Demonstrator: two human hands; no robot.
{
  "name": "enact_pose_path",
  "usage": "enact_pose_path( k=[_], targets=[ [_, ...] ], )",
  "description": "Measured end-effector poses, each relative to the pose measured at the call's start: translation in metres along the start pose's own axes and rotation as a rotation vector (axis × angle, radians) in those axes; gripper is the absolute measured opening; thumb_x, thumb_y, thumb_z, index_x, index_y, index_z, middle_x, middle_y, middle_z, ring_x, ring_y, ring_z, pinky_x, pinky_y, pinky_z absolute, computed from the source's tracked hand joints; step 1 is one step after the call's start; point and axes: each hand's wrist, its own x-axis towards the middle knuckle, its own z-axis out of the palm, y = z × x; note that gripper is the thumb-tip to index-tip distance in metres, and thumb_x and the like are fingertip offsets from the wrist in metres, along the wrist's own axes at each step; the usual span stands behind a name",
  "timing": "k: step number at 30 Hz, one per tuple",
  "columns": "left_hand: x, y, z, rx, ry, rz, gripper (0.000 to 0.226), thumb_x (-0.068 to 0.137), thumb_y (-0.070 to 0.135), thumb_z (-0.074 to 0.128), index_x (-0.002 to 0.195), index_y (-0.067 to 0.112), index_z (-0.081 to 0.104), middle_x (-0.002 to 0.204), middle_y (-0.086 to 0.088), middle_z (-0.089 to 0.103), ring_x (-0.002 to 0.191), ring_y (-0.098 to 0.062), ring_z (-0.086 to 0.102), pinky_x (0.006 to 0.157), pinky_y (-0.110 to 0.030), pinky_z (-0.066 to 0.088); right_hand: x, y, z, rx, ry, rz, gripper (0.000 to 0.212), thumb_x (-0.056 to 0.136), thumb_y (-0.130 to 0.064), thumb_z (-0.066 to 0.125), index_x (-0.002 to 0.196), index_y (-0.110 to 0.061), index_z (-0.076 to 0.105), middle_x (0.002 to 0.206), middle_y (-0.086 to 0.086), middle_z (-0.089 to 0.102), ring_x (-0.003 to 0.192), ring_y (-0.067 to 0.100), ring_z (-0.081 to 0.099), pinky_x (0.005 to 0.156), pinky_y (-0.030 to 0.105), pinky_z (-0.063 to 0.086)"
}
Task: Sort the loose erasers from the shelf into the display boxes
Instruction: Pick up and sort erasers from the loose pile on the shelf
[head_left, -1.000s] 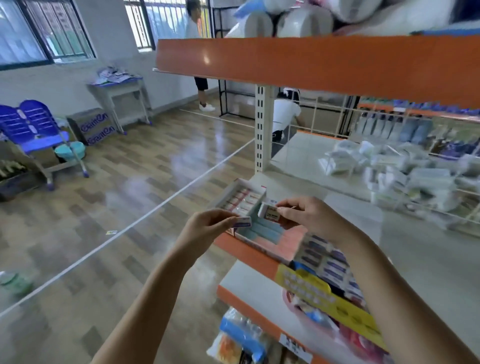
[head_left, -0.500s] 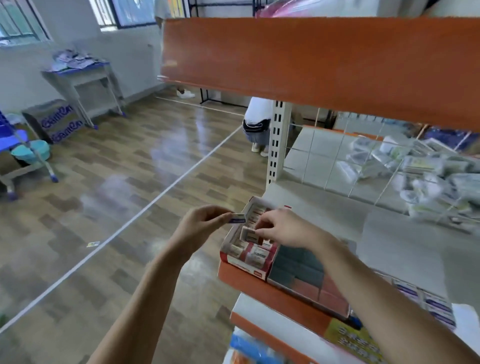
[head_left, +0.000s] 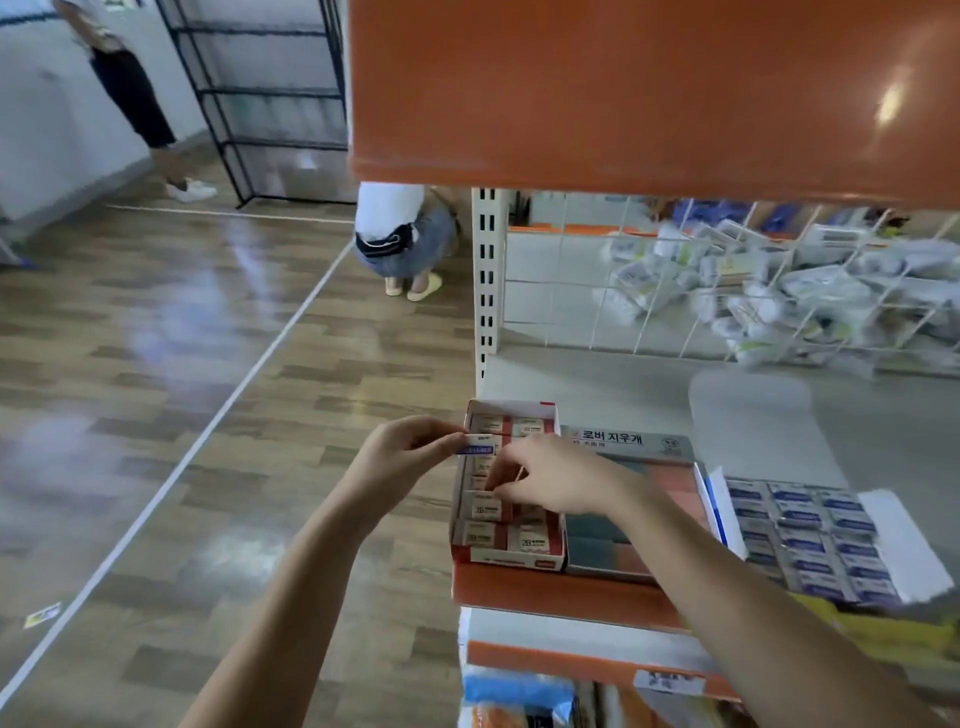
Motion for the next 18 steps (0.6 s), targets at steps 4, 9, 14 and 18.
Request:
enact_pose_path(
  k=[4, 9, 14, 18],
  targets=[
    [0.005, 0.000, -0.003, 0.007, -0.065, 0.050, 0.008, 0.086, 0.020, 0.064, 0.090, 0.022, 0.070, 0.081, 0.009, 0.071, 0.072, 0.007, 0.062, 0.063, -0.007, 0.044, -0.002, -0.006, 0.004, 0.020, 0.018, 0.055, 0.019, 0.091, -0.023, 0.058, 0.108, -0.018, 0.065, 0.110, -0.003, 0.065, 0.097, 0.012, 0.060, 0.082, 0.026, 0.048],
    [0.011, -0.003, -0.006, 0.027, -0.103, 0.077, 0.008, 0.085, 0.024, 0.065, 0.087, 0.030, 0.070, 0.083, 0.011, 0.072, 0.078, 0.004, 0.063, 0.067, -0.008, 0.046, -0.001, -0.009, 0.013, 0.073, 0.105, 0.092, 0.014, 0.090, -0.023, 0.060, 0.101, -0.019, 0.068, 0.105, -0.003, 0.066, 0.088, 0.007, 0.057, 0.067, 0.011, 0.041],
    [0.013, -0.004, -0.003, 0.022, -0.117, 0.092, 0.008, 0.085, 0.024, 0.064, 0.087, 0.031, 0.068, 0.083, 0.011, 0.071, 0.077, 0.005, 0.063, 0.068, -0.010, 0.047, -0.005, -0.010, 0.021, 0.084, 0.179, 0.099, 0.016, 0.089, -0.021, 0.060, 0.102, -0.019, 0.069, 0.106, -0.002, 0.067, 0.092, 0.008, 0.061, 0.073, 0.014, 0.045],
    [0.016, 0.004, 0.001, -0.013, -0.141, 0.102, 0.008, 0.086, 0.023, 0.063, 0.086, 0.029, 0.069, 0.081, 0.010, 0.072, 0.075, 0.004, 0.064, 0.063, -0.006, 0.046, -0.017, -0.009, 0.019, 0.032, 0.285, 0.109, 0.019, 0.091, -0.019, 0.058, 0.109, -0.016, 0.064, 0.109, -0.001, 0.064, 0.091, 0.010, 0.061, 0.075, 0.017, 0.049]
  ],
)
